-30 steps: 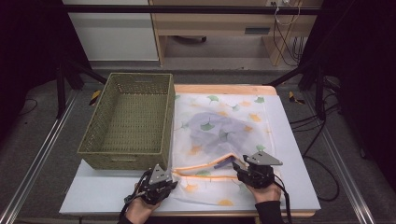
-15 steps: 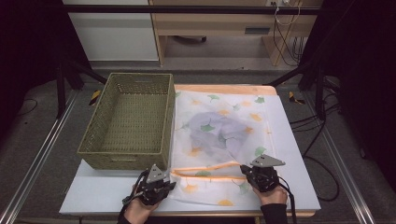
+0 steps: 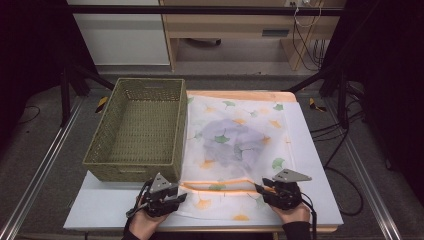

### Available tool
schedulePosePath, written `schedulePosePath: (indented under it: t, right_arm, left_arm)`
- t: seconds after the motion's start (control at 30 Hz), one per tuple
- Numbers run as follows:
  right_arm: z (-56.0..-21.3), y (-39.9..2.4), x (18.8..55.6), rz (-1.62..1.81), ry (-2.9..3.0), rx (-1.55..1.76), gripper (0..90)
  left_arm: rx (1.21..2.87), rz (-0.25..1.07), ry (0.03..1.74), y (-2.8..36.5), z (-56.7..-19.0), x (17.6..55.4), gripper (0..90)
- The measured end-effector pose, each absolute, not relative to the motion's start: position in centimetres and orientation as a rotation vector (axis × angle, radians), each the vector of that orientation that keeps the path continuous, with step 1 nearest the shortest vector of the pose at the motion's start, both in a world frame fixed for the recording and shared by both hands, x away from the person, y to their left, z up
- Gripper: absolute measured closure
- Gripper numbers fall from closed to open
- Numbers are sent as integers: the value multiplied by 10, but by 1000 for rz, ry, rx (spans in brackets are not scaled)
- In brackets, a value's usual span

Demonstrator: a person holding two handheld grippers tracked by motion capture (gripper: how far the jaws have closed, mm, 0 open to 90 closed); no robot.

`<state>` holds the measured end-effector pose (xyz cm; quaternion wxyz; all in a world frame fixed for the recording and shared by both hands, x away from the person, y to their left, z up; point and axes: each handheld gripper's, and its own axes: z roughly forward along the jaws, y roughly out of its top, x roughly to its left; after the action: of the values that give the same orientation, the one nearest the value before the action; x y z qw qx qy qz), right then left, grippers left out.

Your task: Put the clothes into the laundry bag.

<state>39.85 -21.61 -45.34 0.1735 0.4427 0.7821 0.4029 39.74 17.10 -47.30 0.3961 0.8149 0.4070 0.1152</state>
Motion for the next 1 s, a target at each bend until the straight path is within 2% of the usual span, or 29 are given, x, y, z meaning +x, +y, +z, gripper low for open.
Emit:
schedulePosePath:
  t: [0.2, 0.33, 0.5, 0.63, 0.83, 1.0]
  right_arm:
    - [-440, -270, 391, 1107, 2008, 1392, 559]
    - [-457, -295, 393, 1001, 1950, 1504, 557]
    - [-475, -306, 398, 914, 1958, 1586, 576]
    - [-479, -308, 401, 935, 1974, 1631, 633]
    - [-476, -304, 402, 927, 1984, 1671, 820]
    - [-474, -307, 403, 889, 1973, 1634, 848]
  left_arm:
    - [2051, 294, 1058, 173, -472, 399, 659]
    - [2066, 284, 1057, 172, -474, 399, 709]
    - [2082, 268, 1056, 172, -477, 400, 748]
    - [2105, 276, 1046, 169, -479, 400, 789]
    - [2109, 289, 1040, 168, -478, 398, 864]
    - [2099, 308, 1042, 170, -475, 396, 868]
